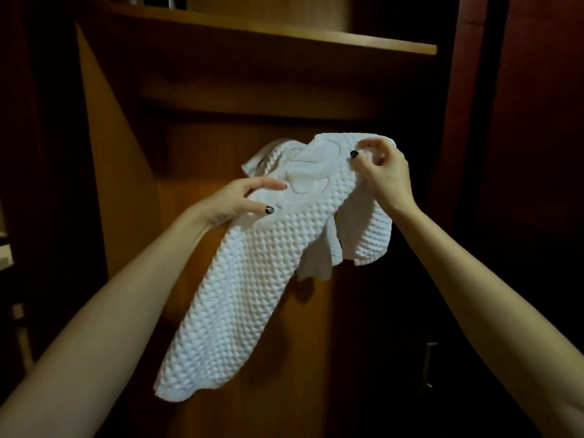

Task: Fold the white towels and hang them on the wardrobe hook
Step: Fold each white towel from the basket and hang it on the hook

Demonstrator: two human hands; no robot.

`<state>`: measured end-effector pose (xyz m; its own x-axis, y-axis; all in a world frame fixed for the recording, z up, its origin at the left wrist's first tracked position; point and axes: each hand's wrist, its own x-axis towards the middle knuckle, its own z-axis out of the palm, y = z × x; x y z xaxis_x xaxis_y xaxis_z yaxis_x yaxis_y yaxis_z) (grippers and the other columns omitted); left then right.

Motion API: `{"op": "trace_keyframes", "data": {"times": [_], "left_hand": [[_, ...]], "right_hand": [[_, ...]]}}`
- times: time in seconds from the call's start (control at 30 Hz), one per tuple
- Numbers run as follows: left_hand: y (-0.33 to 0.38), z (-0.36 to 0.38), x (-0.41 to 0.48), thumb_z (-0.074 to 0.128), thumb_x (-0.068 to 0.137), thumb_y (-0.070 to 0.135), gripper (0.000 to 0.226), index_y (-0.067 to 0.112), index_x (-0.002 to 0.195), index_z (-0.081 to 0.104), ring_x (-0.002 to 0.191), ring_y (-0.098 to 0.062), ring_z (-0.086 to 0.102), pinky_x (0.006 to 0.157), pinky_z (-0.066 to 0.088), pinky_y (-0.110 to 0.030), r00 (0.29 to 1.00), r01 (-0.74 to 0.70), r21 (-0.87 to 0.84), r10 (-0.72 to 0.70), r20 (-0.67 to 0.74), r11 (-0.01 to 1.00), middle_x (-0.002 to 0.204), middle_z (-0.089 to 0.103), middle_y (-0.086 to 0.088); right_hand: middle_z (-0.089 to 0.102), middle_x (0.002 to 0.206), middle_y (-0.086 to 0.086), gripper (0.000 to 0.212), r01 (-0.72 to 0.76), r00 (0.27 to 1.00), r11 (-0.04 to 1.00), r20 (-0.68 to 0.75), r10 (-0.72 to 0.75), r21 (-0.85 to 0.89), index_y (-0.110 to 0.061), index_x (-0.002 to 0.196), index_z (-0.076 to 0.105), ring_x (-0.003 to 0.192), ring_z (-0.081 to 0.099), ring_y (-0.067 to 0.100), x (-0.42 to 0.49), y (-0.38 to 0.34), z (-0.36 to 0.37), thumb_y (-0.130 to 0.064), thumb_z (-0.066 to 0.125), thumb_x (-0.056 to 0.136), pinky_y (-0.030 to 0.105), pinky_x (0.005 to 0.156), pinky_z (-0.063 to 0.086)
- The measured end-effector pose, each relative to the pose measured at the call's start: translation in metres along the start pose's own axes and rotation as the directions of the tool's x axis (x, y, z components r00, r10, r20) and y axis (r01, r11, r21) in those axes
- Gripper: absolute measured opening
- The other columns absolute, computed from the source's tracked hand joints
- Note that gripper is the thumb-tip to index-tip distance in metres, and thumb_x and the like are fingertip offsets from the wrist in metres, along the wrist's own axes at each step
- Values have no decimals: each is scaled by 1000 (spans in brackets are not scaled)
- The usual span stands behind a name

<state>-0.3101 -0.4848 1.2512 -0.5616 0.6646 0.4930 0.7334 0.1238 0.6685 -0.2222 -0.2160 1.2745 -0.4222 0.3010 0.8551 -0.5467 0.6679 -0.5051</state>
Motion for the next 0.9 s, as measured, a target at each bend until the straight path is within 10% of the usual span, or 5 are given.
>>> {"op": "trace_keyframes", "data": {"times": [0.1, 0.3, 0.67, 0.9], "left_hand": [[-2, -34, 35, 70, 82, 8, 45, 41, 112, 64, 128, 3, 38, 102, 32, -19, 999, 36, 61, -37, 16, 998, 132, 50, 21], [-13, -91, 90, 70, 83, 9, 31, 39, 88, 73, 97, 11, 60, 70, 48, -9, 972, 3, 71, 14, -236, 997, 105, 65, 23], [-68, -138, 166, 73, 80, 18, 26, 42, 90, 74, 129, -5, 39, 97, 41, -32, 946, 82, 3, -76, -314, 997, 113, 55, 22], [-89, -120, 186, 77, 70, 14, 32, 30, 97, 75, 109, -21, 64, 82, 56, -37, 943, 35, -239, -111, -313, 970, 126, 61, 2]], "right_hand": [[64, 106, -12, 26, 29, 999, 999, -31, -30, -37, -17, 114, 67, 100, 55, 3, 28, 13, 17, -28, 58, 92, 8, 79, 42], [69, 112, -1, 32, 100, 995, 994, -3, -101, -52, -13, 116, 70, 105, 61, 8, 79, 41, 45, -30, 60, 91, 23, 88, 48], [67, 116, -3, 33, 83, 994, 990, 74, -75, -112, -16, 119, 69, 93, 56, 3, 156, 87, 100, -36, 57, 94, 0, 66, 37], [69, 116, 0, 38, -66, 984, 991, 156, 84, -115, -18, 118, 68, 106, 62, 13, 154, 125, 111, -44, 54, 94, 23, 80, 46]]}}
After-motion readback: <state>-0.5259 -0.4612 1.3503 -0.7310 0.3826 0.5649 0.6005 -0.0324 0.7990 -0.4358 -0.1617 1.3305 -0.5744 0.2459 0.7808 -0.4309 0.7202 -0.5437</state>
